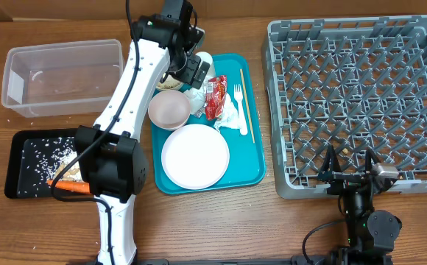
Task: Sort waste into correct bins and load items into the dishwasher rack
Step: 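Move the left gripper to the second rice bowl and grasp it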
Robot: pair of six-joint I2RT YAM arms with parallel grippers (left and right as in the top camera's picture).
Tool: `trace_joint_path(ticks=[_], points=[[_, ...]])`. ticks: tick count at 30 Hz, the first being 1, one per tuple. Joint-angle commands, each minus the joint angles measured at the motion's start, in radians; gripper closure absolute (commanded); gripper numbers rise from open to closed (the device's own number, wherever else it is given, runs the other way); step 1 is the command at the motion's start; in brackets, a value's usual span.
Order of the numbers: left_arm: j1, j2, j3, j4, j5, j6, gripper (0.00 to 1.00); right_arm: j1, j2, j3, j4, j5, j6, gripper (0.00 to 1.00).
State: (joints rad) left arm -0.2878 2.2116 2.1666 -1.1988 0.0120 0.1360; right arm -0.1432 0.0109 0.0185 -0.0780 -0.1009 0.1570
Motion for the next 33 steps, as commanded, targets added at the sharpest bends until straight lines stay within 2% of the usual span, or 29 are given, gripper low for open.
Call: trace_joint_path(ticks=[1,8,13,17,21,33], points=[[0.003,0.044,0.022,0.033,0.058,0.051,0.0,-0.003,-0.006,-0.011,0.005,-0.005,0.003,0.0],[0.013,0.126,0.021,0.032,-0.021,0.051,0.04,-0.003,-0.006,-0.01,0.005,-0.005,0.003,0.0],[0.026,0.139,0.013,0.096,-0.023,0.051,0.17,-0.003,-0.006,-0.01,0.005,-0.005,0.003,0.0],[0.051,0.139,-0.007,0.16,-0.02,0.024,0.17,-0.003,-0.006,-0.011,0.005,-0.005,0.003,0.0],[0.063,0.139,-0.013,0.162,-0.021,0.025,0.24,-0.003,-0.006,-0.011,0.005,-0.005,0.003,0.0],[0.058,0.139,-0.072,0.193,0.019,0.052,0.25,-0.003,-0.006,-0.01,0.005,-0.005,0.003,0.0]])
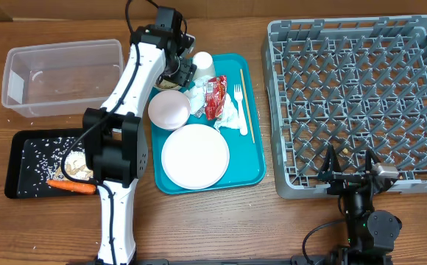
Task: Sort waste into correct bins and load items into the dishwasher rack
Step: 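Move the left gripper to the second rice bowl and grasp it, then lift the white rice bowl with the left gripper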
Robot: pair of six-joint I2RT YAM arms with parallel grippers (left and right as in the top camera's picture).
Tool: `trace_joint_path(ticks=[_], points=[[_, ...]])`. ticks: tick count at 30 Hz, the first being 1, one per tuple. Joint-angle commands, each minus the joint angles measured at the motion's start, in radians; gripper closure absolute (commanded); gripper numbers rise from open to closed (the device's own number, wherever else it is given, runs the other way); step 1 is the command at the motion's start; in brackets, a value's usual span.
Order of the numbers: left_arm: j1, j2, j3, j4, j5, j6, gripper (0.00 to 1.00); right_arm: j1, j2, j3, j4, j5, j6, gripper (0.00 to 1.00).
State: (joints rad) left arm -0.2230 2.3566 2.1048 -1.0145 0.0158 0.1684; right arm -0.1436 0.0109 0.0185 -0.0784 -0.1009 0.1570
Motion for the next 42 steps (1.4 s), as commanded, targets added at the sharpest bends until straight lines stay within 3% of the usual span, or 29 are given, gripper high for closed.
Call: trace_joint_path(ticks=[1,20,32,42], points=[[-0.006,-0.006,-0.01,0.011,0.007,0.019,0.25,-0.003,-0.006,-0.011,0.006,-0.005,0.003,0.0],[-0.009,-0.005,-0.082,0.071,-0.012,0.018,0.26,-0.003,-0.006,-0.01,0.005,-0.005,0.003,0.0],[-0.011,-0.005,-0.079,0.094,-0.026,0.007,0.51,-0.003,-0.006,-0.01,0.006,-0.005,0.003,0.0],[-0.015,-0.005,-0.079,0.074,0.044,0.008,0.59,-0.003,-0.006,-0.011,0.006,-0.005,0.003,0.0]])
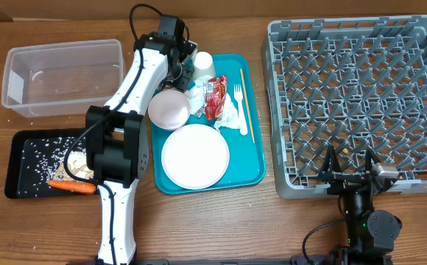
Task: Sort waste into correct bins and load items into the dishwasher rack
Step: 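Lift the white rice bowl with the left gripper, then carry the bowl left over the black tray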
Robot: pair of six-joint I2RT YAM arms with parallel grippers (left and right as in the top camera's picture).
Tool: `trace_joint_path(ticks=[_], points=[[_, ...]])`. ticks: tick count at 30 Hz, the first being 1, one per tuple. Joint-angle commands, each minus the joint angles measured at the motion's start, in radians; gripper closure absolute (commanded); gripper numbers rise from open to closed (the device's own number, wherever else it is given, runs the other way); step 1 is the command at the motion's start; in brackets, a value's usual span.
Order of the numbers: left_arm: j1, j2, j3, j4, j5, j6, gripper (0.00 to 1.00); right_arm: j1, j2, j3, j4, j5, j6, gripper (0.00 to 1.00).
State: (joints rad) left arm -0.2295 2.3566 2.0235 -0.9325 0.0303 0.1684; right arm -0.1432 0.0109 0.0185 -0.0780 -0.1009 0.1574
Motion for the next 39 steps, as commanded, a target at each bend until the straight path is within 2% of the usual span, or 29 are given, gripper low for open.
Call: trace_joint_path(ticks=[1,4,8,19,29,35,39], points=[[-0.009,-0.005,0.003,-0.01,0.03,0.008,0.59,-0.003,-0.006,-0.011,0.005,-0.005,0.003,0.0],[-0.009,-0.005,0.003,-0.013,0.03,0.007,0.61,-0.003,-0.006,-0.011,0.005,-0.005,0.003,0.0],[-0.009,-0.005,0.003,-0.012,0.029,0.008,0.69,-0.003,-0.006,-0.01,0.005,-0.005,0.003,0.0],[-0.009,-0.006,0.016,-0.006,0.029,-0.006,0.96,-0.003,-0.006,-0.01,0.005,-0.005,0.003,0.0],[-0.009,-0.008,0.15,-0.015,0.03,-0.031,0.96,-0.003,-0.006,-0.01,0.005,-0.005,0.003,0.0],[-0.008,-0.008,0.313,-0.059,0.03,-0.06,0.96,-0.003,-0.006,-0.01,0.005,-0.005,0.003,0.0],[-0.008,-0.008,0.496,-0.167,0.03,-0.125,0.96,-0.003,-0.006,-0.011,0.005,-0.005,0.003,0.0]])
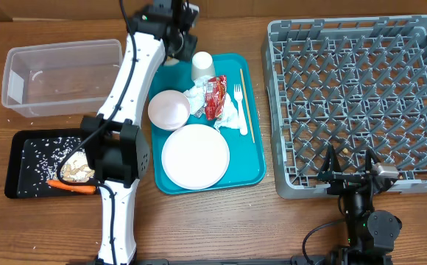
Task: Sort waste into correct bins and load items into the dishwasher rack
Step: 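Carry the bowl left over the black tray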
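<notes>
My left gripper (175, 40) hangs over the far left corner of the teal tray (258, 173); its fingers are hidden under the wrist, and a small dark shape sits just below them. A white paper cup (202, 65) lies on the tray beside a crumpled napkin (196, 96), a red wrapper (215, 96), a white plastic fork (238, 103) and a chopstick (247, 103). Nearer the front are a pale bowl (169, 109) and a white plate (195, 156). The right gripper (347, 174) rests open at the front edge of the grey dishwasher rack (280, 110).
A clear plastic bin (15, 59) stands at the far left. In front of it a black tray (15, 188) holds scattered rice, a crumpled food lump (76, 170) and a carrot (70, 186). The left arm's white links run from the table's front edge up past the teal tray's left side.
My left gripper has moved from just above the bowl, low over the tray's left side, to the tray's far left corner. The right arm is unchanged.
First the left gripper was over the tray beside the cup, with a brown piece showing next to the bowl. It then stayed low at that spot for two moments. Now it is at the far corner, and no brown piece shows on the tray.
</notes>
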Robot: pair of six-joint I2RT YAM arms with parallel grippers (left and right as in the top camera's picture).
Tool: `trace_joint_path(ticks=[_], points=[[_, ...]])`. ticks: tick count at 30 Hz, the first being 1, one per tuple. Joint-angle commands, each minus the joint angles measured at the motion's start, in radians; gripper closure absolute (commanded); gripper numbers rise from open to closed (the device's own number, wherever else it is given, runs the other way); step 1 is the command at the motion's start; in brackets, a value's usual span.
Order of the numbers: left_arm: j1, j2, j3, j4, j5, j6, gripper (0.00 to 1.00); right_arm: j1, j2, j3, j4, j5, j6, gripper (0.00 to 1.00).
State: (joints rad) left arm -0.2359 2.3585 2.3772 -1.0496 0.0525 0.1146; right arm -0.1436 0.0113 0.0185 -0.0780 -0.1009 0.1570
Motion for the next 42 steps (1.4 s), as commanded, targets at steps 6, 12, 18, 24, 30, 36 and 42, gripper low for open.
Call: trace_joint_path(ticks=[6,12,18,24,30,36,42], points=[[0.006,-0.02,0.388,-0.241,0.007,-0.203,0.96,-0.003,-0.006,-0.011,0.005,-0.005,0.003,0.0],[0.043,-0.034,0.613,-0.518,-0.148,-0.36,0.96,-0.003,-0.006,-0.01,0.005,-0.005,0.003,0.0],[0.124,-0.049,0.677,-0.64,-0.108,-0.444,0.96,-0.003,-0.006,-0.01,0.005,-0.005,0.003,0.0],[0.216,-0.107,0.676,-0.64,-0.058,-0.496,0.96,-0.003,-0.006,-0.011,0.005,-0.005,0.003,0.0],[0.301,-0.252,0.584,-0.64,-0.063,-0.491,0.96,-0.003,-0.006,-0.01,0.005,-0.005,0.003,0.0],[0.354,-0.428,0.264,-0.64,-0.093,-0.495,0.96,-0.003,-0.006,-0.01,0.005,-0.005,0.003,0.0],[0.477,-0.543,0.026,-0.64,0.148,-0.473,0.96,-0.003,-0.006,-0.01,0.005,-0.005,0.003,0.0]])
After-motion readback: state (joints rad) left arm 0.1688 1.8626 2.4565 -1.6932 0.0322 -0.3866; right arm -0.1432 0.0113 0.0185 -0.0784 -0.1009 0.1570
